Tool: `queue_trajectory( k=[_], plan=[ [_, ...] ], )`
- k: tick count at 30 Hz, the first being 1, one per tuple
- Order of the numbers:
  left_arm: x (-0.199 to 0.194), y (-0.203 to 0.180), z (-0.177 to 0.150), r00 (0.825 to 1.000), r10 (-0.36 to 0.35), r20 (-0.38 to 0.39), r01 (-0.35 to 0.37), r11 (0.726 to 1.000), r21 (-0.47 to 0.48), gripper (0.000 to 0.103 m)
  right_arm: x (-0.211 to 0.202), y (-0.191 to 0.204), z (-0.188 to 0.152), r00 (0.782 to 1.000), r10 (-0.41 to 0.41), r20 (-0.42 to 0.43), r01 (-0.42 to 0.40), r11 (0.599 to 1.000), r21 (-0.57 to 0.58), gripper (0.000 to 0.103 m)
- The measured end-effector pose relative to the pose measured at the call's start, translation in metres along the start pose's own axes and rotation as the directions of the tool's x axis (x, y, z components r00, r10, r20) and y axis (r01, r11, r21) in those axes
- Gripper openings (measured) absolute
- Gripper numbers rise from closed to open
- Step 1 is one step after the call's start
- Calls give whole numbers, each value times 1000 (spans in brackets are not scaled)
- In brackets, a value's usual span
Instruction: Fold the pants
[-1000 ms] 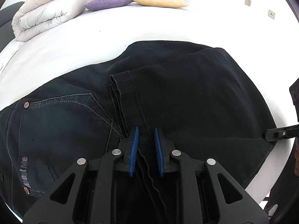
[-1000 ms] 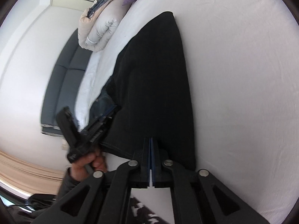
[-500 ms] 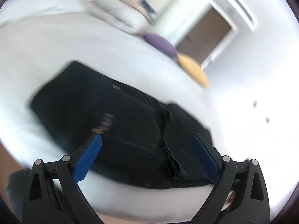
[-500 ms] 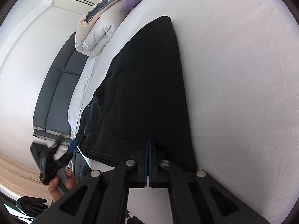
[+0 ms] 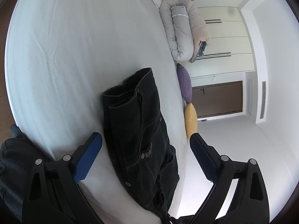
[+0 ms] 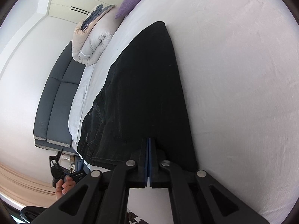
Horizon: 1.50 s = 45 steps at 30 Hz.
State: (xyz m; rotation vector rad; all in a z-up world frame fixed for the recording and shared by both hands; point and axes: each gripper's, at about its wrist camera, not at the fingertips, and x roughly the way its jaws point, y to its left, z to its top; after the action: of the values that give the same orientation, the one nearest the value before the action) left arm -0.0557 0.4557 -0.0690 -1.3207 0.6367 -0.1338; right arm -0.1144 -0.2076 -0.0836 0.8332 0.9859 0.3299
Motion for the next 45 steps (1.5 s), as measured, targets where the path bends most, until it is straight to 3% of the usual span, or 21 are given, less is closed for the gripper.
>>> queue_trajectory(
  k=[9,10,12,14,16,17,19,21,27,31,39,42,45],
  plan=[
    [29,35,17,998,-60,-5,59,991,-119,93,0,-4,0,1000,10,0,-10,1000,6,0],
    [30,35,19,998,-65,0,65,990,-125,88,0,-4,1,1000,12,0,-12,1000,8,0],
    [34,35,23,998,-58,-5,57,990,-132,66,-1,-5,1,1000,17,0,-17,1000,10,0],
    [40,41,24,998,-67,-19,63,985,-162,33,-2,-4,1,1000,21,0,-21,1000,9,0],
    [44,48,23,997,-77,-23,71,980,-187,29,-4,-1,1,1000,21,0,-21,1000,7,6],
    [43,49,23,997,-75,-20,70,981,-182,26,-6,2,2,1000,26,1,-26,1000,7,11],
    [41,49,22,997,-73,-14,70,985,-159,24,-10,11,2,1000,29,7,-29,1000,-5,32],
    [39,46,20,998,-64,-8,63,989,-133,22,-12,24,4,999,31,10,-31,999,-22,45],
    [34,-1,10,1000,13,24,-16,995,103,20,19,84,22,996,61,-69,-70,988,-138,46],
    [34,-36,0,999,35,39,-44,969,242,20,66,122,38,989,40,-144,-69,977,-202,24],
    [40,-90,-27,996,72,53,-88,887,454,20,157,140,54,962,-29,-271,-17,986,-168,19],
    [46,-113,-42,994,86,59,-105,835,540,20,173,129,48,957,-98,-274,48,981,-186,0],
    [57,-141,-62,994,94,57,-109,770,628,20,172,118,45,963,-49,-263,9,988,-152,0]
  ],
)
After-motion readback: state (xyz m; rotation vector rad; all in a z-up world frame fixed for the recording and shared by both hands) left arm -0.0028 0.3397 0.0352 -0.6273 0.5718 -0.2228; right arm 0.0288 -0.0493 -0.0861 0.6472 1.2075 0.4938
